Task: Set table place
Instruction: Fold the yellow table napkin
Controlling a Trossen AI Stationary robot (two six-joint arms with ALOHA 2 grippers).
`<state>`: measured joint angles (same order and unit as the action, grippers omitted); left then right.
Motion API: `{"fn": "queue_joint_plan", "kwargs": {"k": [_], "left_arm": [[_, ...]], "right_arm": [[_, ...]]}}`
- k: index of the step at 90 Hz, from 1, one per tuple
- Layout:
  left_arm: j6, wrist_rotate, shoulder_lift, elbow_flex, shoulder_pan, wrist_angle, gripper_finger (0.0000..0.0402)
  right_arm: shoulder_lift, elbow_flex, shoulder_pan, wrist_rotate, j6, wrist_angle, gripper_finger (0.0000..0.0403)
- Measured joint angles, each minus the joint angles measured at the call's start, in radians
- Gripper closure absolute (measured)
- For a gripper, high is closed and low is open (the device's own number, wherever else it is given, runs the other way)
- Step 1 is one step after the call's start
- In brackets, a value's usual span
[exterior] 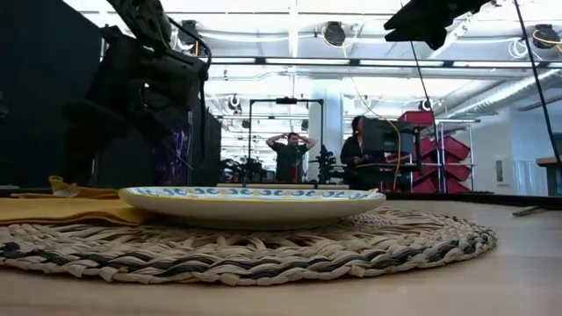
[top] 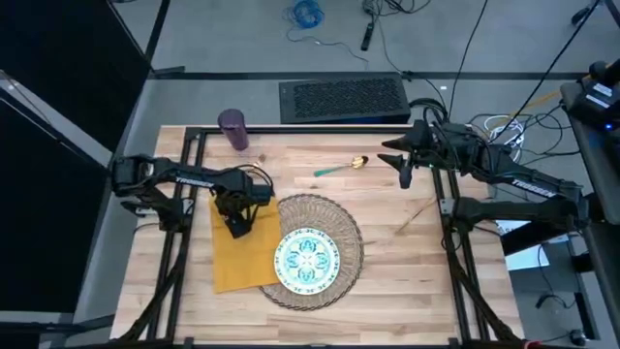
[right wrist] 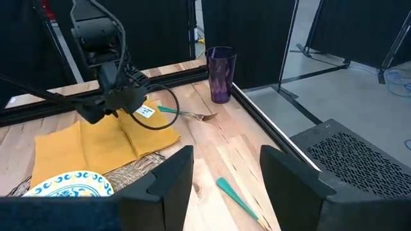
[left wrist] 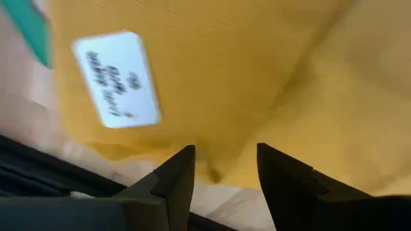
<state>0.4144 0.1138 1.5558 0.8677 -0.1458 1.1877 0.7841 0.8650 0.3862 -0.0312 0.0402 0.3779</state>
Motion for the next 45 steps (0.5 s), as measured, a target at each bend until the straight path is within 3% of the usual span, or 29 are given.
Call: {"fn": "queue_joint_plan", "kwargs": {"k": [31,45], "left_arm": [[-0.03,0.096,0.0,-0.004,0.0,0.052,0.0252],[-0.054,-0.005,0.0,0.026,0.0,0.039,0.0252]], "right_arm": [[0.0,0.0,0.0,0.0,0.0,0.001,0.0236],[0.0,0.0,0.0,0.0,0.0,0.001,0.0236]]}}
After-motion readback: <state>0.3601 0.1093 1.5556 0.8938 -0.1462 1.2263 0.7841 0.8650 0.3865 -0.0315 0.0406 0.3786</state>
